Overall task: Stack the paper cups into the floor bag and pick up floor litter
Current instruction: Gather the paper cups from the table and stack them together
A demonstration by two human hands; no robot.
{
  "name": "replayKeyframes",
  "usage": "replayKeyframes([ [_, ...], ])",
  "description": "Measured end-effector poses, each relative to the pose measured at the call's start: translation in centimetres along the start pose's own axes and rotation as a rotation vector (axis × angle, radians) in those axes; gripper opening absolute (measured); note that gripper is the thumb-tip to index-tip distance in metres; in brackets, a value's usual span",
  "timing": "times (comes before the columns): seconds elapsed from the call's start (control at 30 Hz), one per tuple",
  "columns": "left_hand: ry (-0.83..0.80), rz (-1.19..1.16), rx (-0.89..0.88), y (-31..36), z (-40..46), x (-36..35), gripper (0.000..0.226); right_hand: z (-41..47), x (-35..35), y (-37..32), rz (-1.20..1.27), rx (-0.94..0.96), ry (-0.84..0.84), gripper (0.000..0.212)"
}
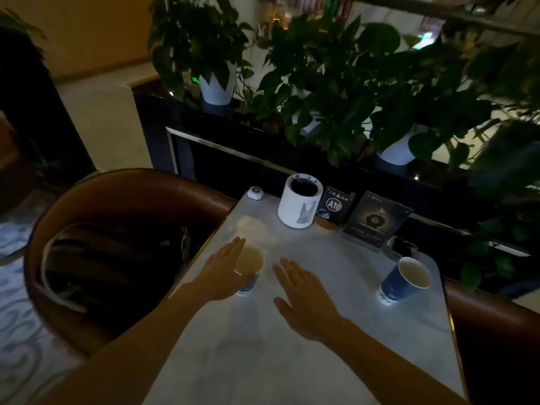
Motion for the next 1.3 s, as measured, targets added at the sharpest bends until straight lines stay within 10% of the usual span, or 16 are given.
replayKeyframes([
  [0.73,0.044,-0.353,0.145,-1.8,0.6,-3.6,0.089,5.0,-6.3,-1.3,0.143,-0.001,-0.003,0.048],
  [1.3,0.068,-0.595,0.14,3.8,-4.7,-6.8,0.094,-3.5,-6.0,1.2,0.329,-0.17,0.353,0.02],
])
Point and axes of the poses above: each hand's wrist, its own z-axis towards the middle knuckle, its own x-axis out of the back of the hand, y = z × x, the point moved 2 cm from there along z, towards the middle knuckle, and after that the axes turned 14 degrees about y, right-handed, at the moved point
